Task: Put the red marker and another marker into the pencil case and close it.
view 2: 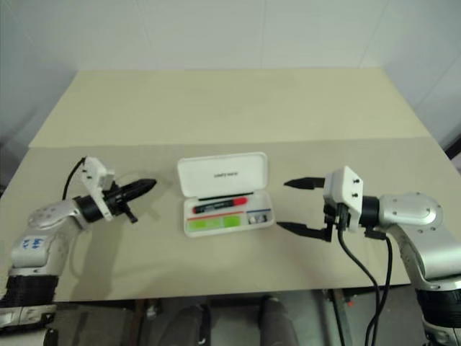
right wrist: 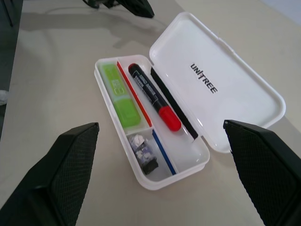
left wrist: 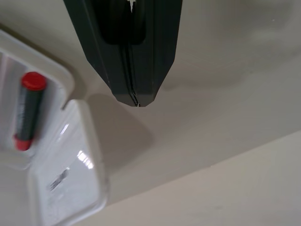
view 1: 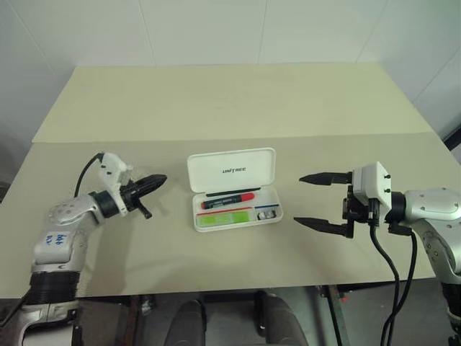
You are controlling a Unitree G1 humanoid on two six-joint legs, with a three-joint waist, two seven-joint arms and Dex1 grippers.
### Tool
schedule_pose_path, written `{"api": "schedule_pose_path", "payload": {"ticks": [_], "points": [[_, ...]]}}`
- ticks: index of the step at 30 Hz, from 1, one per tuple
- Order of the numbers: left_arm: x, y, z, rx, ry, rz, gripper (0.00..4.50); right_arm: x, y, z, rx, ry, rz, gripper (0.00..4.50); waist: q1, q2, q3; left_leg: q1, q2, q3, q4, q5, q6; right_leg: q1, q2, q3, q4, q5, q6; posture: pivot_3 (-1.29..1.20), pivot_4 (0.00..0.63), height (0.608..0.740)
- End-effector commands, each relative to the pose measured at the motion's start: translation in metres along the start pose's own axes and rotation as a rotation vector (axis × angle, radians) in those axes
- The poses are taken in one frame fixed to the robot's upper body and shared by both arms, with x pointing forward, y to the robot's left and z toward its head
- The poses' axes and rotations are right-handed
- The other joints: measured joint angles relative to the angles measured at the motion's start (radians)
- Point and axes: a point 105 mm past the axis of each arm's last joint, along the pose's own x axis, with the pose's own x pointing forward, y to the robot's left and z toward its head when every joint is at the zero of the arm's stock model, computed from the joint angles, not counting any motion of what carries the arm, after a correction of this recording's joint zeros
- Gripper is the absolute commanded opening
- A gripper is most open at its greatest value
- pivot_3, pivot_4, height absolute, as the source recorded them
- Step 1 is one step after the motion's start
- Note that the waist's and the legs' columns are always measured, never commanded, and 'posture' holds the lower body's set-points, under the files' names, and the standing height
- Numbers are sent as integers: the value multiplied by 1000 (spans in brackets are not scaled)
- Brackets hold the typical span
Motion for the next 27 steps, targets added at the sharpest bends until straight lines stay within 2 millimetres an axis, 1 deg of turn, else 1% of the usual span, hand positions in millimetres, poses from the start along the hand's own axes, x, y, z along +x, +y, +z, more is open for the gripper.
{"api": "schedule_pose_path", "payload": {"ticks": [1,2,6,10,12,15,17,19,22,23,27], "points": [[20,-2,5,38,18,-13,34,0,-3,9,-35,-25,-15,4500,7,0,0,0,0,0,0,0,0,0,0,0,0,0,1,0,150,740],[28,-5,8,46,16,-36,34,1,-3,9,-36,-26,-18,4500,13,0,0,0,0,0,0,0,0,0,0,0,0,1,1,0,150,740],[49,-15,15,48,-2,-109,34,2,-3,11,-40,-33,-28,4500,16,0,0,0,0,0,0,0,0,0,0,0,0,1,1,0,150,740],[56,-25,23,45,-33,-169,34,3,-2,11,-38,-36,-35,4500,14,0,0,0,0,0,-1,0,0,0,1,0,0,3,6,0,150,740],[55,-29,28,44,-53,-200,34,3,-1,11,-38,-36,-38,4500,15,0,0,0,0,0,-1,0,0,-1,1,0,1,6,11,0,150,740],[48,-36,33,54,-78,-257,34,2,-1,11,-36,-35,-47,4500,16,0,0,0,0,0,-1,0,0,-1,1,0,0,5,10,0,150,740],[35,-43,35,82,-80,-336,34,2,-1,11,-33,-36,-53,4500,15,0,0,-1,0,0,0,0,0,-1,1,0,-2,4,8,0,150,740],[27,-47,37,101,-75,-377,34,2,0,10,-32,-37,-58,4500,14,0,0,-1,0,1,-1,0,-1,-1,1,1,-2,4,6,0,150,740],[26,-52,42,123,-85,-418,34,3,2,9,-27,-40,-60,4500,17,0,0,-1,0,1,-1,0,-1,-1,1,1,-2,2,4,0,150,740],[25,-54,43,132,-86,-440,34,4,2,9,-26,-41,-62,4500,18,0,0,-1,0,1,0,0,-1,0,1,1,-2,1,1,0,150,740],[22,-63,43,195,-58,-520,34,4,4,9,-19,-43,-68,4500,17,0,0,-1,0,1,1,0,-1,0,0,1,-2,1,1,0,150,740]]}}
